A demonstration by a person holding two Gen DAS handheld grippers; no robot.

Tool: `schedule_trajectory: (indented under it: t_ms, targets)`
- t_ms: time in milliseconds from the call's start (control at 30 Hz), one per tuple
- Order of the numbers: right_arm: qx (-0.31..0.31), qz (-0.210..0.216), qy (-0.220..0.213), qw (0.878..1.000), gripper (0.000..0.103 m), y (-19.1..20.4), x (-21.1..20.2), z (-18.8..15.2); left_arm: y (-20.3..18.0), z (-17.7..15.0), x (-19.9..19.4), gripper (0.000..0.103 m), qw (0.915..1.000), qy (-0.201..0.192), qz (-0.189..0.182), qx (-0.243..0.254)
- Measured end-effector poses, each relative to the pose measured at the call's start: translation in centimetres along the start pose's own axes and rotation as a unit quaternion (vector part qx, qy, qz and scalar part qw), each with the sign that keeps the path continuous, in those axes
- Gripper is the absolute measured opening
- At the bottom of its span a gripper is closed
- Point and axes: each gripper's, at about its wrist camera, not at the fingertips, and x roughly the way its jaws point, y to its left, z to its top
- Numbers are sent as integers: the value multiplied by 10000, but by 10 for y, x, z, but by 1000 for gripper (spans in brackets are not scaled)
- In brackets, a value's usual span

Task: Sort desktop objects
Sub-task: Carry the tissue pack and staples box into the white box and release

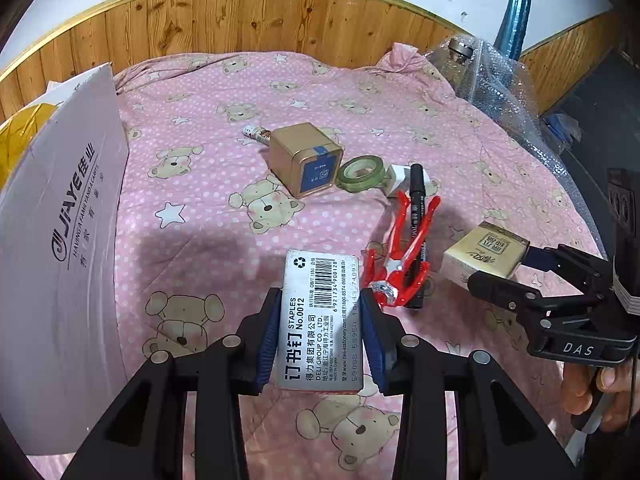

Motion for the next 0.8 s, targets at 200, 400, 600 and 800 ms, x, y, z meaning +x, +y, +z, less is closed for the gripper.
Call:
schedule_trajectory:
  t_ms: [200,400,600,800]
  targets:
    - [-97,-27,-114,9999,78,10,-13,4,-3,0,-18,39,9999,-131,-65,34]
    - [-210,-20,-244,9995,78,24,-27,11,-2,3,-40,39,9994,-307,-132,17]
    - [-306,42,-346,9989,79,39,-40,19,3,8,-63,39,9985,-506,-182,-29]
    - [-378,115,-465,9981,78,56,-52,30,12,12,-85,39,9976,-655,-212,-72]
